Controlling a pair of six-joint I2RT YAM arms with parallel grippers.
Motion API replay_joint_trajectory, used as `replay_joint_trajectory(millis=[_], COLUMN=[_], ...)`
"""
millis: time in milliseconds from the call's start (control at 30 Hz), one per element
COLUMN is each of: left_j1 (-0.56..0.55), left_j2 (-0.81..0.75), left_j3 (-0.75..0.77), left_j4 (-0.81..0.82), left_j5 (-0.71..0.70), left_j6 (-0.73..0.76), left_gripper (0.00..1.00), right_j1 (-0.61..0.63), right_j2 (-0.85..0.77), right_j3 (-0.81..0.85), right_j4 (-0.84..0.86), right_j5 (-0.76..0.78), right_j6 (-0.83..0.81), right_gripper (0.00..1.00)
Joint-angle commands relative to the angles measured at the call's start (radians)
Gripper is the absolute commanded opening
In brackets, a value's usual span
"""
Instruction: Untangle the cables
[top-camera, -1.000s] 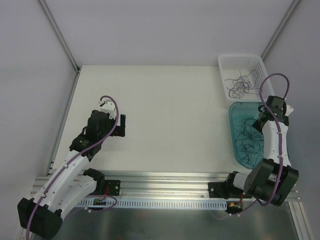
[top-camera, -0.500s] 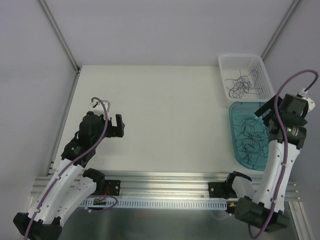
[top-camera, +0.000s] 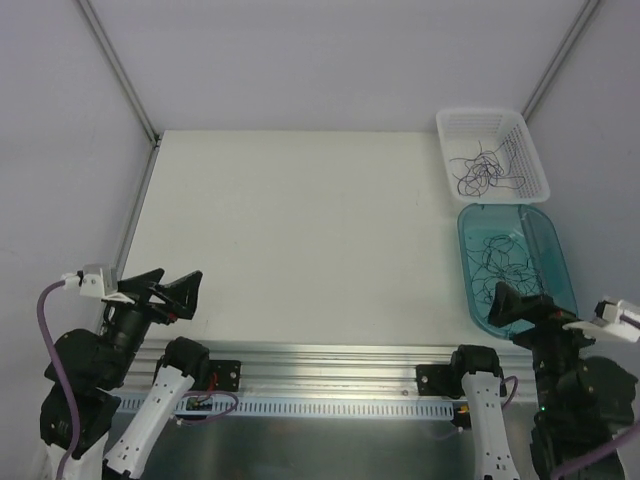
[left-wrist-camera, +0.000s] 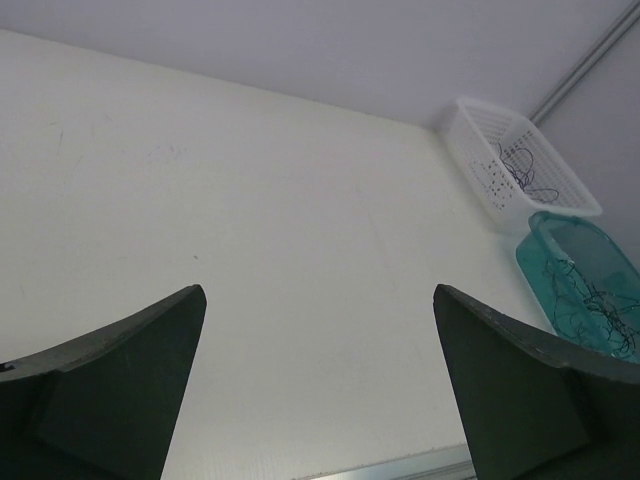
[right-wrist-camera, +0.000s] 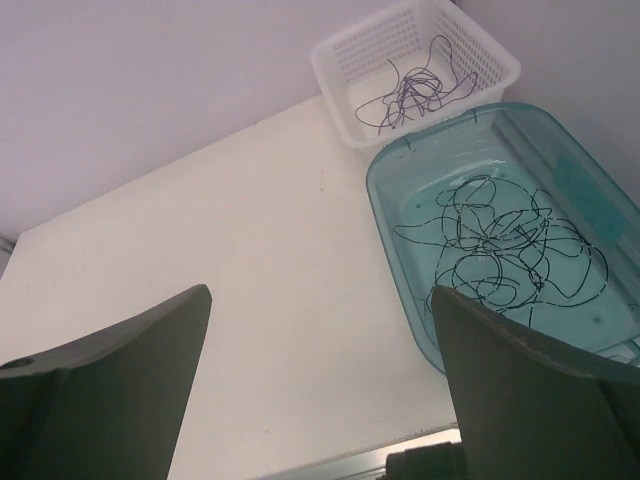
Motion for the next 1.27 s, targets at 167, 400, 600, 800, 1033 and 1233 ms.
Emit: replay_joint_trajectory(millis=[167,400,600,800,1033,1233], left_j1=[0.009,0.009,0.009,0.009,0.009,0.009], left_j2=[-0.102,-0.226,-0.262,-0.266,-0.265,-0.265], left_j3=[0.1,0.1,0.105,0.101,0.092,0.091], left_j4=[-0.239,-0.314,-0.345,-0.368,-0.371,-0.369], left_j5=[-0.04,-0.077,-0.103,-0.114,-0.129,-0.14], left_j6=[-0.046,-0.064,-0.072,-0.081,-0.095,-0.104], left_gripper=[0.99,0.99,0.99,0.99,0.99,0.99], right_j1=[0.091,0.097,0.097,0.097,0.097,0.096], right_j2=[-0.336,-0.461,-0.469,-0.471,-0.469,-0.471], right_j3=[-0.093,-0.139,-0.143,-0.154,-0.152,-0.159], right_j4=[-0.076,-0.114,-0.142,-0.149,-0.16,-0.157], right_j5=[0.012,0.0,-0.017,-0.029,-0.02,-0.023], right_j6=[-0.13,-0.122,-0.135,-0.142,-0.156,-0.162], right_gripper=[0.97,0.97,0.97,0.97,0.97,0.97])
